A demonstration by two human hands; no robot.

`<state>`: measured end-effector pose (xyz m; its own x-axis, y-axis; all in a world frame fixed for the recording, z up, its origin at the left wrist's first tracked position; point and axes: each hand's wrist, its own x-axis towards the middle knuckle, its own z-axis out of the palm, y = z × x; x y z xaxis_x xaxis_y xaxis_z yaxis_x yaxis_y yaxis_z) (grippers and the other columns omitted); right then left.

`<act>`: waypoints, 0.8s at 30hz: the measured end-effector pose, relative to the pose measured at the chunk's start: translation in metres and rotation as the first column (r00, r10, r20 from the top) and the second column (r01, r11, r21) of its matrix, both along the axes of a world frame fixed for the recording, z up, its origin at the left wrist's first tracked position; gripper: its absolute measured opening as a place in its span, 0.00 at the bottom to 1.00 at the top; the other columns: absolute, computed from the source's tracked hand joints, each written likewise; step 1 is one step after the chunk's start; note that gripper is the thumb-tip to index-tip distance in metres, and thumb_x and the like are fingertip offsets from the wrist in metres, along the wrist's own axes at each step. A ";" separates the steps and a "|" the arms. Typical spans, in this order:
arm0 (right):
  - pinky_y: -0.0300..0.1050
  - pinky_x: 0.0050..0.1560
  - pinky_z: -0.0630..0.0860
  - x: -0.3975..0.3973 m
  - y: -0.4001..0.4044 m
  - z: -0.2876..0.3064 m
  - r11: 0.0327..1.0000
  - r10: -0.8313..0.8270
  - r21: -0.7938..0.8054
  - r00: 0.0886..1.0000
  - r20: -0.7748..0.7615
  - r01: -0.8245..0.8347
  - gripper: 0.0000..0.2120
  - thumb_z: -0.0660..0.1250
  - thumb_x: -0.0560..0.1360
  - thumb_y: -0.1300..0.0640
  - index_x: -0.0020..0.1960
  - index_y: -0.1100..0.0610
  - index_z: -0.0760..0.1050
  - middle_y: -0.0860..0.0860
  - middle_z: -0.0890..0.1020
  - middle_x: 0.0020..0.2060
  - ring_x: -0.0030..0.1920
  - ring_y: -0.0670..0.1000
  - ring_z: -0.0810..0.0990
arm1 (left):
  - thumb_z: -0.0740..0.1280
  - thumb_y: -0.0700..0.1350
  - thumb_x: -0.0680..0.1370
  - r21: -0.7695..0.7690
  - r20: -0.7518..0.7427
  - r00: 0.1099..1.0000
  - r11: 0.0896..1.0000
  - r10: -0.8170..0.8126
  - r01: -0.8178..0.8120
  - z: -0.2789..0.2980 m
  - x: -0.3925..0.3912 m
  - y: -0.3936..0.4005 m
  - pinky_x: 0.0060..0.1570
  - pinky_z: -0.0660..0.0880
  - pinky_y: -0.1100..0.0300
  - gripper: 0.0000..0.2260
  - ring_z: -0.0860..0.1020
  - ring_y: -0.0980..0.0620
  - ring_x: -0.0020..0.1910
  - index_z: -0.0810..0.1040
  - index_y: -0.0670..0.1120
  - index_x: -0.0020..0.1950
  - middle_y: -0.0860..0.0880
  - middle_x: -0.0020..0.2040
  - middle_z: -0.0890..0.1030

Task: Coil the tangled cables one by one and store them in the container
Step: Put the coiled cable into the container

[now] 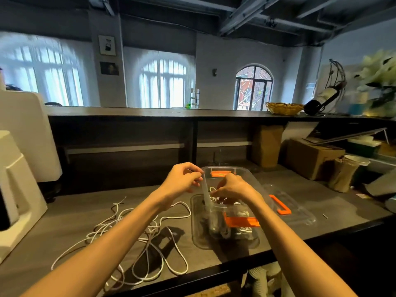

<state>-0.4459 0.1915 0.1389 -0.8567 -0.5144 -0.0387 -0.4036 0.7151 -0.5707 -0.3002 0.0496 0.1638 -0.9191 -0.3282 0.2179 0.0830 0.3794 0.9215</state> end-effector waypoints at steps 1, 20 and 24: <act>0.46 0.43 0.86 -0.001 -0.001 0.000 1.000 -0.011 0.020 0.999 -0.033 0.012 0.11 0.76 0.76 0.49 0.49 0.58 0.84 0.53 0.86 0.42 0.39 0.49 0.87 | 0.65 0.41 0.83 -0.007 0.010 1.000 1.000 0.006 -0.006 0.000 0.002 -0.004 0.40 0.76 0.63 0.06 0.82 0.52 0.48 0.81 0.45 0.57 0.44 0.51 0.84; 0.40 0.36 0.83 0.172 -0.042 0.026 0.933 0.359 0.008 0.932 0.052 -0.359 0.14 0.73 0.78 0.47 0.54 0.58 0.83 0.53 0.87 0.42 0.35 0.47 0.85 | 0.68 0.42 0.81 -0.084 0.095 0.992 0.994 0.083 -0.075 -0.021 0.132 -0.068 0.39 0.76 0.64 0.04 0.82 0.54 0.44 0.82 0.47 0.52 0.46 0.47 0.85; 0.42 0.33 0.82 0.194 -0.067 -0.037 0.910 0.331 0.217 0.934 0.137 -0.354 0.19 0.78 0.73 0.46 0.54 0.58 0.80 0.53 0.85 0.45 0.38 0.50 0.85 | 0.71 0.43 0.79 -0.258 0.180 0.976 0.964 0.119 -0.070 -0.079 0.170 -0.096 0.49 0.73 0.67 0.05 0.77 0.60 0.51 0.82 0.51 0.54 0.52 0.54 0.81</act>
